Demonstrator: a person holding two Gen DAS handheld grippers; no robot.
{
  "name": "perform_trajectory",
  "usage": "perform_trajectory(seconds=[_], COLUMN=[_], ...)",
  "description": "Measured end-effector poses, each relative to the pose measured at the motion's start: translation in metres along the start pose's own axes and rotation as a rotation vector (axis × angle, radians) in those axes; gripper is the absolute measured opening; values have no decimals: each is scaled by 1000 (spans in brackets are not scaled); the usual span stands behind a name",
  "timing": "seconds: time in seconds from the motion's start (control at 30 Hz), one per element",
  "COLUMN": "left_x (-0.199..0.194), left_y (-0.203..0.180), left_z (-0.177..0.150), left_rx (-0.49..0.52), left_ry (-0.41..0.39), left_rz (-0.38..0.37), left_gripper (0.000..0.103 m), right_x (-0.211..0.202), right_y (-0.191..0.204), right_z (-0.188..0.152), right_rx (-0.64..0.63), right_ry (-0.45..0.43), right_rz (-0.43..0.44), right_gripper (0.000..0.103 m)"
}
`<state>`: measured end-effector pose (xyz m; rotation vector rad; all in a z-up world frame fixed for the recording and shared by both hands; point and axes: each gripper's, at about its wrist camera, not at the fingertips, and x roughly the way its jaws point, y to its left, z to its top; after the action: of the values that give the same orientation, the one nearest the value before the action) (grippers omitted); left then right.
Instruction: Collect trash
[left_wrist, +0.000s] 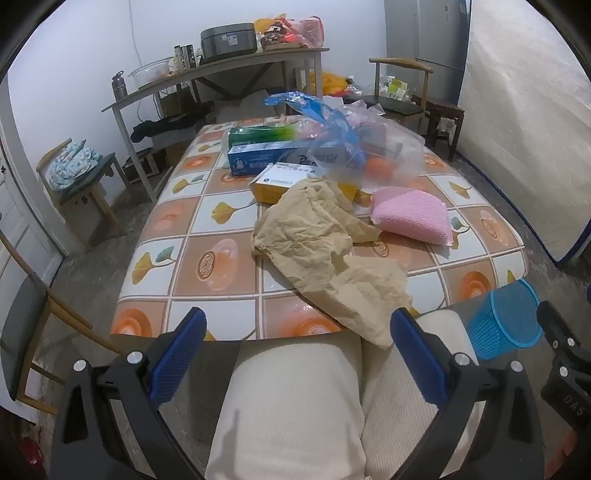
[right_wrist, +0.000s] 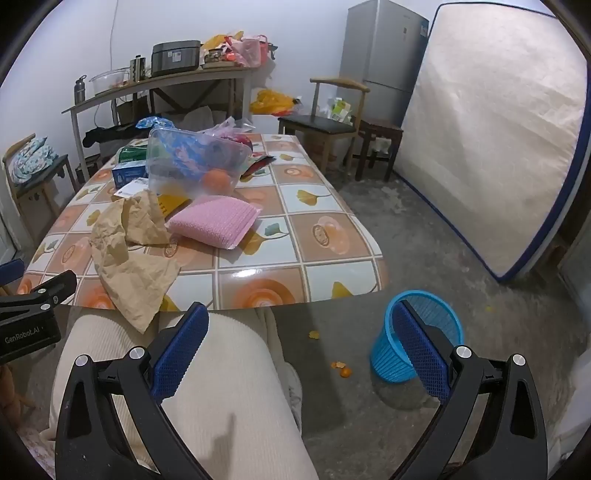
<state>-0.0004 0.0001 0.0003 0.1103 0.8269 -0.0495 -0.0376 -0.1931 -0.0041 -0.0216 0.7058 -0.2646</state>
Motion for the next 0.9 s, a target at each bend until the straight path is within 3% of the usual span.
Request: perform_trajectory(seconds=[0.9], left_x=[1], left_y=[6], left_z=[0], left_rx=[-13], left_ry=[15], left_rz=[9], left_gripper=[98], right_x=[-5], right_y=[2], right_z=[1], right_rx=[-2], right_ry=[-18], right_rz=[-4], right_gripper=[95])
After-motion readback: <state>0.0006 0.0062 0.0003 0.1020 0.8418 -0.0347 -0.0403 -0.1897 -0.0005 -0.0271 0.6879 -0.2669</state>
